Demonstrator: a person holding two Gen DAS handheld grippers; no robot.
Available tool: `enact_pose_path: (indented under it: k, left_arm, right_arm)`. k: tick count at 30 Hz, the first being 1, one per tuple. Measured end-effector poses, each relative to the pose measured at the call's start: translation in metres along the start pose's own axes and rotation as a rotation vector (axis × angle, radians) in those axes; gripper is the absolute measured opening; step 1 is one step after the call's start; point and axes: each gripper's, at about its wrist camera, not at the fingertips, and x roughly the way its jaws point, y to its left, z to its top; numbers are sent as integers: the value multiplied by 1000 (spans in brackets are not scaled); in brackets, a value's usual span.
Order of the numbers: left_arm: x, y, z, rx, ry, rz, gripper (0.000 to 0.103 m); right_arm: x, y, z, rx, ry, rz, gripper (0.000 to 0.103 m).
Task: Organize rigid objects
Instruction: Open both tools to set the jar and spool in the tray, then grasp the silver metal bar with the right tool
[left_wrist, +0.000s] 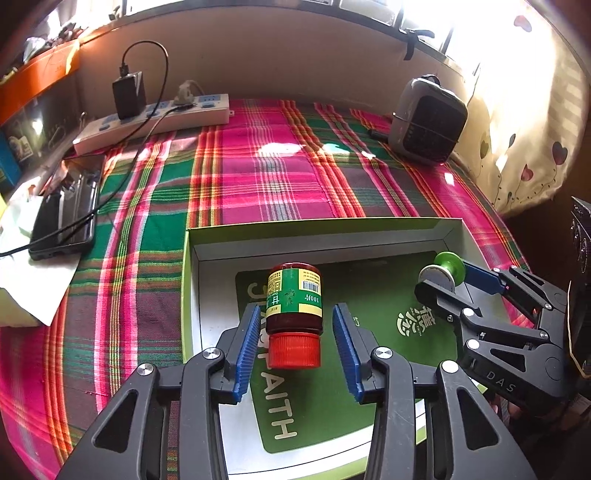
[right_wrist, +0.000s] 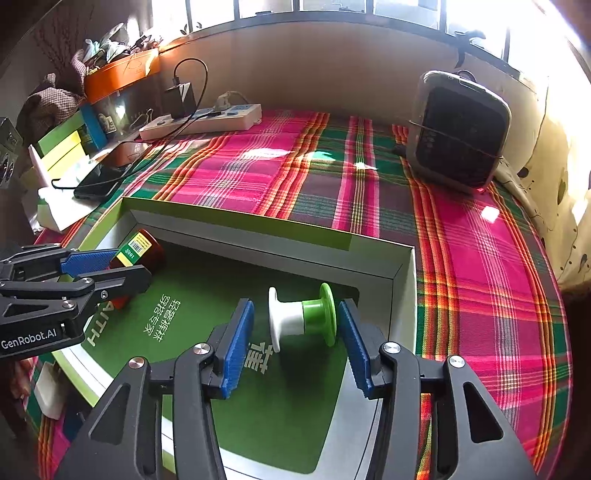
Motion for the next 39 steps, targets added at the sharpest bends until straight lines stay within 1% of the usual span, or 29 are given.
enact_pose_path:
  k: [7, 13, 19, 29, 37, 39]
  left_arm:
    - [-16, -1, -3, -2, -34, -12, 41]
    - [-32, -1, -11, -5, -52, 11, 41]
    - [-52, 3, -23, -12, -89, 27, 41]
    - [-77, 9, -49, -46, -122, 40, 41]
    - [-91, 26, -83, -113, -133, 52, 41]
    - [-92, 30, -91, -134, -128, 40, 41]
  right_arm:
    - [-14, -1, -2, 19, -27, 4, 55]
    - [-28, 2, -6, 26, -50, 1, 56]
    - [-47, 1, -15, 52, -76, 3, 56]
    - [-75, 0, -42, 95, -94, -7, 56]
    - [-97, -13, -72, 159, -101, -26, 56]
    - [-102, -17, -81, 179, -103, -28, 56]
